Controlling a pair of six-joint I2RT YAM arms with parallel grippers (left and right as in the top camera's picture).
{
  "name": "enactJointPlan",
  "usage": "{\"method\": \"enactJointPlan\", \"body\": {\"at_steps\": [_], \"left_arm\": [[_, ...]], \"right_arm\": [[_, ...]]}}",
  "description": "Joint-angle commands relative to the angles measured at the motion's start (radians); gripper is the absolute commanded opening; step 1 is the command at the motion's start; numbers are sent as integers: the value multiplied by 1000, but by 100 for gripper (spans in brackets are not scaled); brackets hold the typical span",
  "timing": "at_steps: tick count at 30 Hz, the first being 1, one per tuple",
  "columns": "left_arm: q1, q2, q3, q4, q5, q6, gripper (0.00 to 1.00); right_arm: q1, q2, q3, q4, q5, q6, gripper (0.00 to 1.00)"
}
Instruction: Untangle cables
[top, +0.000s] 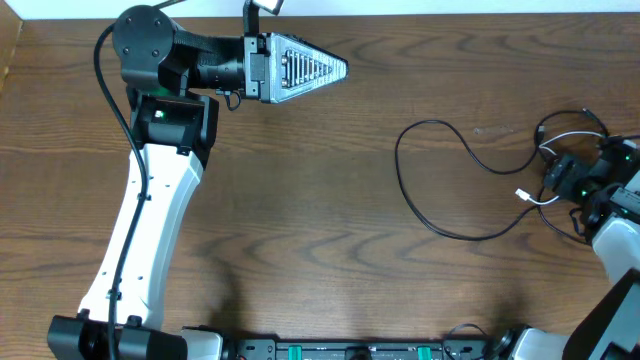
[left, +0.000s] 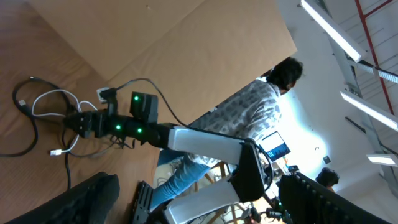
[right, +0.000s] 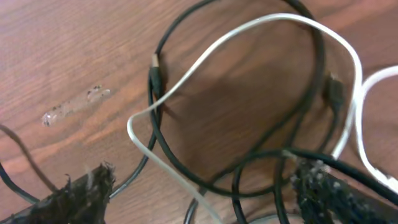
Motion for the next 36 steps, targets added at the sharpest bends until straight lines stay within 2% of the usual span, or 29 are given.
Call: {"method": "enactJointPlan", "body": {"at_steps": [1,3,4,5,10,12,15,20,23,28,30,32,33,34,36], "left_arm": [[0,-1,22,8,15,3,87],[0,-1,22,8,7,3,87],[0,-1,22,8,7,3,87],[0,-1,22,8,8,3,87],[0,-1,22,8,8,3,87],[0,-1,22,8,9,3,87],[0,-1,22,8,9,3,87],[0,-1,22,8,12,3,87],[0,-1,22,8,13,3,87],[0,-1,22,8,20,3,87],[0,-1,22,8,20,3,87],[0,-1,22,8,20,3,87],[0,-1,22,8,20,3,87],[0,-1,22,8,20,3,87],[0,-1,22,8,20,3,87]], "right_arm": [[-1,18,10,26,-93,-93,89],[-1,19,10,35,-103,-100,72],[-1,19,12,37,-103,-100,50],[-1,19,13,37,-104,-99,40],[-1,19,13,26,-103,-87,42],[-1,19,13,20,-98,-87,49],[-1,19,13,14,-90,-100,52],[-1,19,13,7,-80,-111,53],[-1,19,13,0,-77,-127,44],[-1,29,13,-8,-69,-129,41],[-1,50,13,-12,-69,-129,37],[-1,79,13,-11,-70,-129,27],[-1,86,13,-6,-70,-128,6],[-1,86,13,0,-70,-124,1],[-1,82,18,26,-74,-83,1]]}}
